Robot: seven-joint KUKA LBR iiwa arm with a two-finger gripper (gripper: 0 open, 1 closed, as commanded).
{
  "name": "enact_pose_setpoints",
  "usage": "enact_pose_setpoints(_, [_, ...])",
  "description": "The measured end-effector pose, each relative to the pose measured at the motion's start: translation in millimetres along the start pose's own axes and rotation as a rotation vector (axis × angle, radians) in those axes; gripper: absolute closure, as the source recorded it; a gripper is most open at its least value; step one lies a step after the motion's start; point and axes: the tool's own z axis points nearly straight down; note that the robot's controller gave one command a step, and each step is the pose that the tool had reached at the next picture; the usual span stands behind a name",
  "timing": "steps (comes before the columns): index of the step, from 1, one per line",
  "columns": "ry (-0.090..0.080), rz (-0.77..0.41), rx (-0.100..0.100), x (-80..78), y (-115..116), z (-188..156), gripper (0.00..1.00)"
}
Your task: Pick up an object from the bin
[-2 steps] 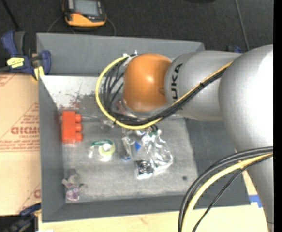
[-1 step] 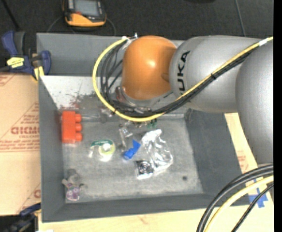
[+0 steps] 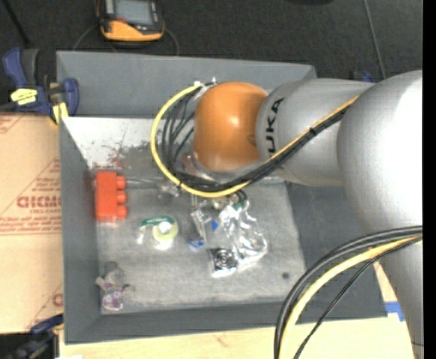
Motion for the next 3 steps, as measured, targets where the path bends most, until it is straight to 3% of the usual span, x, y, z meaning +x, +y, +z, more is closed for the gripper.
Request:
enact_pose_setpoints(1, [-0.008,0.113,0.001,32.5,-2,-68,0.0])
enact_pose_setpoints(2, [0.0,0.189,-0.002,52.5,-35,12,0.0])
enact_pose_setpoints(3, [-0.007,0.188,-0.001,49.6,-34,8,1.0])
